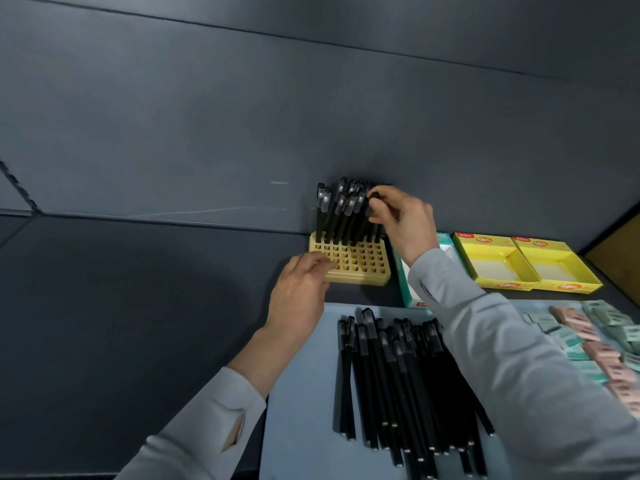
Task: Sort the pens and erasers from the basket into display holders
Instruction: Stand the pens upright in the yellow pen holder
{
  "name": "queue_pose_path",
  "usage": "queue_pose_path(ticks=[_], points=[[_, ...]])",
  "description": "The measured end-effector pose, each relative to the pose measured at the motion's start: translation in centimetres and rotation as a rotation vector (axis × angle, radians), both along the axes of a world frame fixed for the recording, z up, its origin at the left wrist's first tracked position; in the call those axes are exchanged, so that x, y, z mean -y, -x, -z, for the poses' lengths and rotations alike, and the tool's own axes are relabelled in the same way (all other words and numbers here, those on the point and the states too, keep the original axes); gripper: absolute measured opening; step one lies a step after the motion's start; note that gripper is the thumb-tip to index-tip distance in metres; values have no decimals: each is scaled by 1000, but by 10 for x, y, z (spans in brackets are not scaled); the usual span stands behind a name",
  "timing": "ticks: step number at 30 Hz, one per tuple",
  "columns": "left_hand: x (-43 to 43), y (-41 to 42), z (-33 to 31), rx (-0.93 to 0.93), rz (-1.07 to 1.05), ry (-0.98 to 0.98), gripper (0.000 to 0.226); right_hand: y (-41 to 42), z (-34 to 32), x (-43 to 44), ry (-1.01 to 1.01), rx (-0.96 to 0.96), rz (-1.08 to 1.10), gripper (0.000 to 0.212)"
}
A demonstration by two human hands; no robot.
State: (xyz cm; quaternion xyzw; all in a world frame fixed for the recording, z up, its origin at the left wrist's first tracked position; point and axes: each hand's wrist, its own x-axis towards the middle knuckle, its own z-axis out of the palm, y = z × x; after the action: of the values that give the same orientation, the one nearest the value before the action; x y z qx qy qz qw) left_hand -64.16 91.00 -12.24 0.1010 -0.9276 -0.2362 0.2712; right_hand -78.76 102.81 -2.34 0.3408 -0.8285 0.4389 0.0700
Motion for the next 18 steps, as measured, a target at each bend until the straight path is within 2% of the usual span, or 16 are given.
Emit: queue_pose_path(ticks=[2, 6, 8, 11, 14, 16, 18], points=[[0, -1, -2, 25, 6, 3, 43, 0, -4, 2, -7, 34, 1, 20], [-2, -11, -17, 185, 38, -30, 45, -9, -18, -16, -141, -64, 19, 34], [-8, -19, -29, 258, 12, -66, 48, -22, -25, -35, -202, -81, 5, 27], [-38, -43, -49, 280, -96, -132, 52, -47, -29, -74, -403, -121, 4, 16], [-92, -71, -55, 442, -166, -152, 74, -78, -15, -114, -560, -103, 8, 12], [-127, -79, -49, 569, -219, -88, 92, -93, 2, -130, -638, -80, -1, 17], [-148, -79, -45, 606, -279, -14, 101, -104, 16, -139, -679, -68, -1, 23]])
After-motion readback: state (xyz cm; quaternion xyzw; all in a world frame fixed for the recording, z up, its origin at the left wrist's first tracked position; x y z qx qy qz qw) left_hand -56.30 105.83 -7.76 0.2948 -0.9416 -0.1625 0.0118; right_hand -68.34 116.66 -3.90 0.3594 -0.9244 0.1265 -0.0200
